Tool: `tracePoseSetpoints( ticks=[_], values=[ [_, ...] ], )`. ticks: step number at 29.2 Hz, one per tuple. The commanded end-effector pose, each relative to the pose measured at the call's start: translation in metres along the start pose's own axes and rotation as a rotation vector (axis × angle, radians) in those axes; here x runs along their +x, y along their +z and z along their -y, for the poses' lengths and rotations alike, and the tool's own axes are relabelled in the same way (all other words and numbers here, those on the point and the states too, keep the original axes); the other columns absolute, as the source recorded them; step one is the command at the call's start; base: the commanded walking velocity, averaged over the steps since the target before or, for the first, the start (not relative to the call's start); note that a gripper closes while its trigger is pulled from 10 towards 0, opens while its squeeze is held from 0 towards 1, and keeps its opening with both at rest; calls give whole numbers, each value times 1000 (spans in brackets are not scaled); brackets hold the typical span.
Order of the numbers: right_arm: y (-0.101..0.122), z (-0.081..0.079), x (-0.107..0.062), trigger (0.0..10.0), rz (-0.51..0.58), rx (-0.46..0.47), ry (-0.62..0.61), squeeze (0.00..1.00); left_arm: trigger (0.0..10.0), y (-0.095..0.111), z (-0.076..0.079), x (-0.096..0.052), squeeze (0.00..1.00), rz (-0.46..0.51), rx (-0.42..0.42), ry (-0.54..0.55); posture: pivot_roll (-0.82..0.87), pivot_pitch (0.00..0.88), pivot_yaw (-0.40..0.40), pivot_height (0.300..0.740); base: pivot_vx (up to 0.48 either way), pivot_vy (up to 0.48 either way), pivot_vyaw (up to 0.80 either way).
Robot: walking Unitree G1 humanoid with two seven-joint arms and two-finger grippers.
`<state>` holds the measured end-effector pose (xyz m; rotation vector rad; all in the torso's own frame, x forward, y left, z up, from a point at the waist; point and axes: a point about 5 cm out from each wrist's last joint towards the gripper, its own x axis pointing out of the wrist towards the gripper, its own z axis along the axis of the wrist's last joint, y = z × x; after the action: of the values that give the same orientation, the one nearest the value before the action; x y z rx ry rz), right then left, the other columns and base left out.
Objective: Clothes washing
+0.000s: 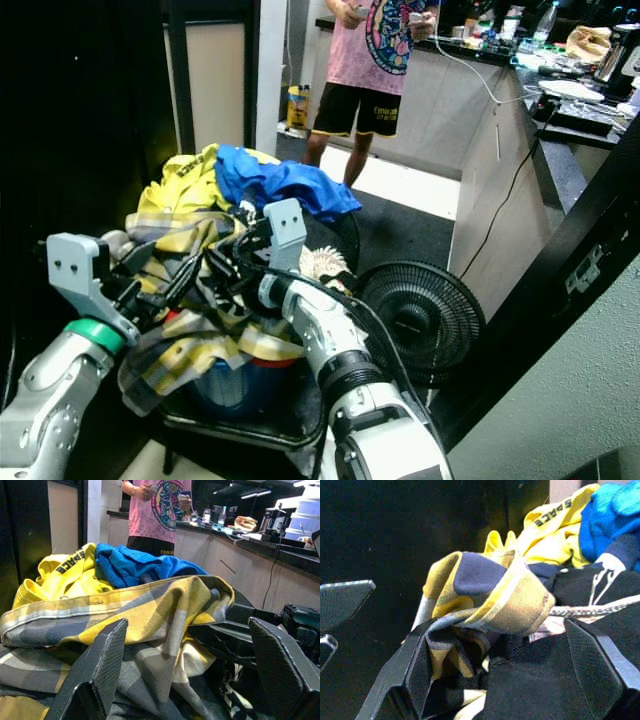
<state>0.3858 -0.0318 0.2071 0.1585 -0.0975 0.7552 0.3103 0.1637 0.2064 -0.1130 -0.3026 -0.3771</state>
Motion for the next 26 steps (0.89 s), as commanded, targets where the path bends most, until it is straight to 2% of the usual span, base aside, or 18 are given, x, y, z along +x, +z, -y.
tracePoseSetpoints(
  ticks=[1, 3, 8, 26],
  values=[
    [7, 2, 1, 10000, 45, -3, -16, 0, 10000, -5, 0, 1, 0, -20, -8, -4, -24, 48, -22, 740, 0, 0, 0],
    [14, 0, 2, 10000, 95, -1, 7, 0, 10000, -4, 0, 2, 0, -17, -8, 0, -24, 49, -23, 740, 0, 0, 0],
    [22, -7, 6, 10000, 139, -8, 61, 0, 10000, -4, 0, 2, 0, -14, -7, 4, -26, 51, -21, 740, 0, 0, 0],
    [14, -23, 18, 10000, 80, -14, 97, 0, 10000, -7, -1, -2, 0, -35, 14, 7, -12, 78, -30, 740, 0, 0, 0]
  ],
)
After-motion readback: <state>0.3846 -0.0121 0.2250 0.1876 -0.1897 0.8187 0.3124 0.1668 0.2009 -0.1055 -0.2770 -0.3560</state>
